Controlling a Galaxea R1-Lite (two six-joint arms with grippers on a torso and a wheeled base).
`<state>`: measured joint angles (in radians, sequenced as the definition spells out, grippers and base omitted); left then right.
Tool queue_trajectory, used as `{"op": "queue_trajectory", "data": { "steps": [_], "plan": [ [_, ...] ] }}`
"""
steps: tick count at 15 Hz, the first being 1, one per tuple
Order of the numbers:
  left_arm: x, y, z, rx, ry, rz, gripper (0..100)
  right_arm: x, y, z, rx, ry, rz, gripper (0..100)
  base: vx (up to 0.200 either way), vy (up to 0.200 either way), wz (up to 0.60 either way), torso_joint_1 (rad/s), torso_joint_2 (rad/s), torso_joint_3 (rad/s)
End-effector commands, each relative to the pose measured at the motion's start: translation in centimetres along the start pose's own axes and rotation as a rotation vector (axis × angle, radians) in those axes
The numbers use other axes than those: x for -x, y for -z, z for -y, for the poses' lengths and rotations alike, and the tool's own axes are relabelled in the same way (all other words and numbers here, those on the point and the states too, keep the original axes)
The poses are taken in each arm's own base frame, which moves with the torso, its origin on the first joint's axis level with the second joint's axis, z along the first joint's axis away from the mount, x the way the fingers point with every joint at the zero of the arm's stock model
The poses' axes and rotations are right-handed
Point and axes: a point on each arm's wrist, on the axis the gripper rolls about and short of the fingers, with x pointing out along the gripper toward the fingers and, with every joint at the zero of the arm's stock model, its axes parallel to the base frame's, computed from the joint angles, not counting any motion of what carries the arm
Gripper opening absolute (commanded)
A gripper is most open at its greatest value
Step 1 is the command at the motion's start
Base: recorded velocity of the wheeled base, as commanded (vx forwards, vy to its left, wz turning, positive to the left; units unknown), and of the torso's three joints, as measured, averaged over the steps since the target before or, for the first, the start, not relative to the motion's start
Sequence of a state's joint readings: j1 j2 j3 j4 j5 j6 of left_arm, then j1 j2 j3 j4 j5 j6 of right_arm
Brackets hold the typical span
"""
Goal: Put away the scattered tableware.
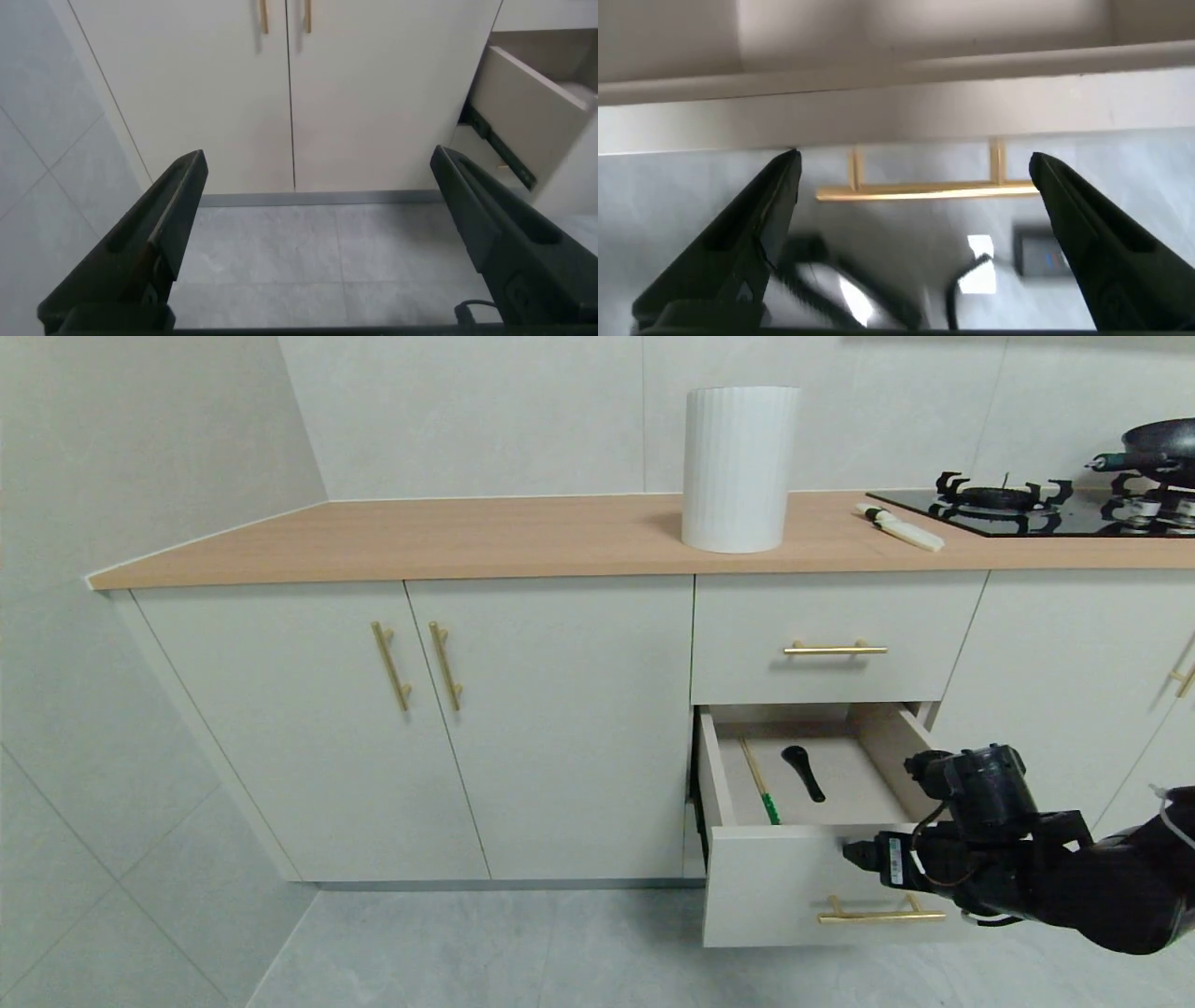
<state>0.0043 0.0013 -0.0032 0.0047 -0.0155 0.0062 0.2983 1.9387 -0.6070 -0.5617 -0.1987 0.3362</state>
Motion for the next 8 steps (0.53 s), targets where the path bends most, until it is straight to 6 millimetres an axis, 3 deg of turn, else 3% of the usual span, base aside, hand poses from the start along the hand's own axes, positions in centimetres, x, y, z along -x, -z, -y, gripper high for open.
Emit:
{"op": "queue_trajectory", "data": {
  "steps": [1, 4, 8],
  "plan": [
    [0.0, 0.0, 0.0, 0.000, -0.001, 0.000, 100, -2.6, 0.2, 0.2, -0.008, 0.026, 0.002, 100, 0.000, 0.000, 0.00, 0.000, 0.00, 0.000],
    [0.0, 0.0, 0.0, 0.000, -0.001, 0.000, 100, -4.0, -0.5, -0.3, -0.019, 0.013, 0.049, 100, 0.000, 0.000, 0.00, 0.000, 0.00, 0.000],
    [0.0, 0.0, 0.0, 0.000, -0.001, 0.000, 100, -7.9, -2.2, 0.3, -0.067, 0.031, 0.109, 100, 0.000, 0.000, 0.00, 0.000, 0.00, 0.000]
  ]
}}
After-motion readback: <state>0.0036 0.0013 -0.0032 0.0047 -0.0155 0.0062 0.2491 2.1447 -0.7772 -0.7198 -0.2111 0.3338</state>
